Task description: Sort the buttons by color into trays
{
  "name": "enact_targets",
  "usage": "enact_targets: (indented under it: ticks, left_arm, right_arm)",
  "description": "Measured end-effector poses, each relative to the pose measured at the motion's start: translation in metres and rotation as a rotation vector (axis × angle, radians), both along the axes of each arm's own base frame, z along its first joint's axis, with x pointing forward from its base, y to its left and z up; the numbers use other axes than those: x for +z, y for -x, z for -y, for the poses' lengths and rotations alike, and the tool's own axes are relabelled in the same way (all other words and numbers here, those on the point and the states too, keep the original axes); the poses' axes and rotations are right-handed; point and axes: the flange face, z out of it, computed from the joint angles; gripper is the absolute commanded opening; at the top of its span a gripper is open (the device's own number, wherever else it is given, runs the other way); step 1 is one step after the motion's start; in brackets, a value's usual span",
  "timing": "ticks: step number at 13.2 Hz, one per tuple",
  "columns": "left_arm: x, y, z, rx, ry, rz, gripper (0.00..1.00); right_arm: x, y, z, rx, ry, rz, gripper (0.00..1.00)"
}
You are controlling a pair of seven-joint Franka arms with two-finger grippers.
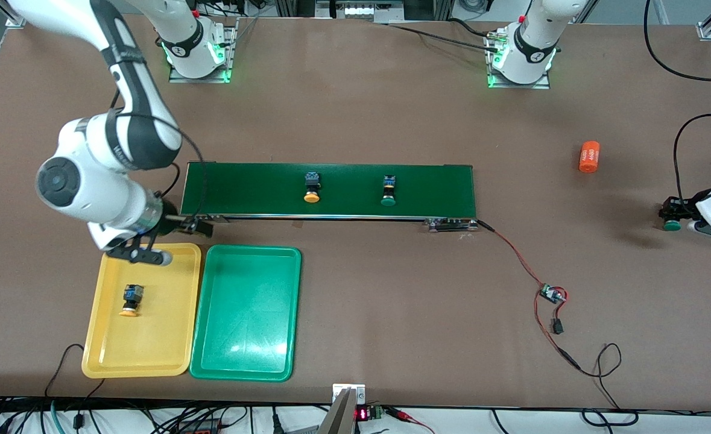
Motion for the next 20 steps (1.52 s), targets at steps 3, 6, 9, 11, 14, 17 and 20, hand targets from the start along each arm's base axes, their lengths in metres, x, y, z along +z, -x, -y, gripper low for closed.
enact_targets:
  ticks: [3, 6, 9, 11, 14, 17, 20]
  left_arm:
    - [0.030, -0.022, 0.026, -0.047, 0.012, -0.017, 0.15]
    - [0.104, -0.062, 0.060, -0.109, -0.012, -0.020, 0.15]
    - [0.151, -0.091, 0.095, -0.155, -0.043, -0.066, 0.15]
    - [0.165, -0.105, 0.125, -0.164, -0.002, -0.092, 0.15]
    - [0.178, -0.122, 0.184, -0.158, 0.041, -0.134, 0.16]
    - [0.182, -0.133, 0.261, -0.110, 0.048, -0.181, 0.18]
    - [0.183, -0.138, 0.350, -0.044, 0.033, -0.207, 0.18]
  right_arm:
    - [-0.011, 0.033, -0.049, 0.118, 0.061, -0.020, 1.00]
    - [-0.017, 0.060, -0.087, 0.107, 0.069, -0.041, 1.00]
    - [-0.019, 0.077, -0.116, 0.105, 0.066, -0.041, 1.00]
    - [-0.021, 0.084, -0.129, 0.117, 0.063, -0.033, 1.00]
    - [-0.029, 0.092, -0.138, 0.107, 0.063, -0.029, 1.00]
    - [-0.048, 0.109, -0.148, 0.080, 0.057, -0.021, 1.00]
    - [-0.067, 0.126, -0.157, 0.065, 0.045, -0.007, 1.00]
